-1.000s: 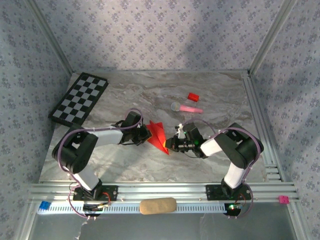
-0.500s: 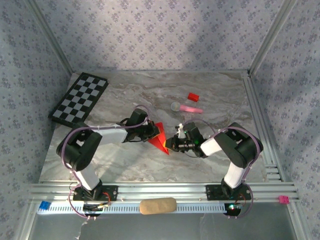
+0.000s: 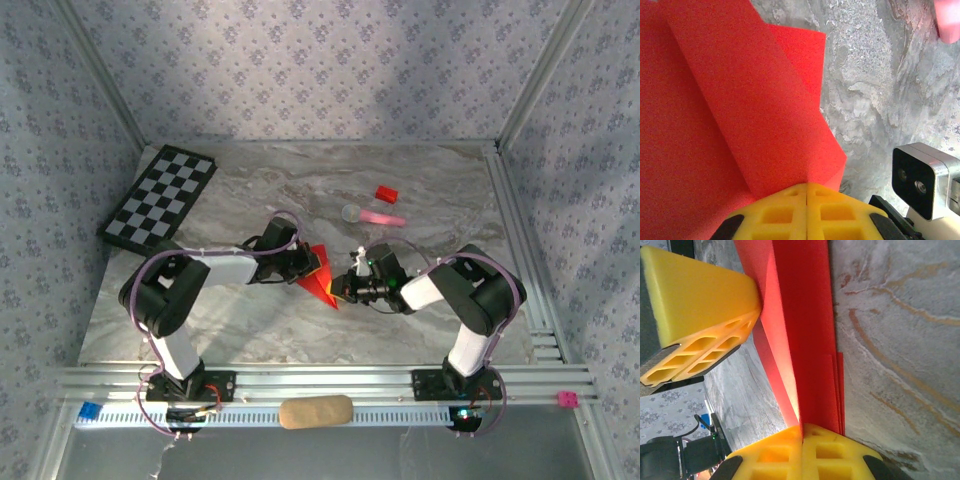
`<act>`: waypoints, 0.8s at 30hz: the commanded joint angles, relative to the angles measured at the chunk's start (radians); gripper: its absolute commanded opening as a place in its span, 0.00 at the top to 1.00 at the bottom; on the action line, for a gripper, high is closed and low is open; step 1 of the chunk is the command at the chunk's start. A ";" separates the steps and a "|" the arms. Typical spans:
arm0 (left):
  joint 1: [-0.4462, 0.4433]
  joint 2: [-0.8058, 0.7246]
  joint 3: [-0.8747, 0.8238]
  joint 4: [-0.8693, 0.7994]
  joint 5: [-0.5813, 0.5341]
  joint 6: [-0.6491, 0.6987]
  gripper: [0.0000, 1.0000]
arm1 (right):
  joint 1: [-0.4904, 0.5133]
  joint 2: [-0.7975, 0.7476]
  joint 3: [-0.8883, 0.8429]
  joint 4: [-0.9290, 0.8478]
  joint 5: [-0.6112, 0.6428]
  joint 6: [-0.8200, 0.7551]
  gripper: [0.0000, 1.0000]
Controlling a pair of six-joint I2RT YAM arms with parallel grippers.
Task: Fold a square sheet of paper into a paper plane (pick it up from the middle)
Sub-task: Fourth fold the wing at the center of the table.
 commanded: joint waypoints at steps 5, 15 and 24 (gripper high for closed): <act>0.005 0.041 0.043 -0.002 -0.014 -0.001 0.92 | -0.002 0.046 0.008 -0.101 0.033 0.001 1.00; 0.005 0.066 0.060 -0.018 -0.020 0.002 0.92 | -0.007 0.061 0.015 -0.111 0.026 0.008 1.00; 0.006 0.077 0.063 -0.041 -0.031 0.008 0.92 | -0.013 0.068 0.021 -0.130 0.018 0.009 1.00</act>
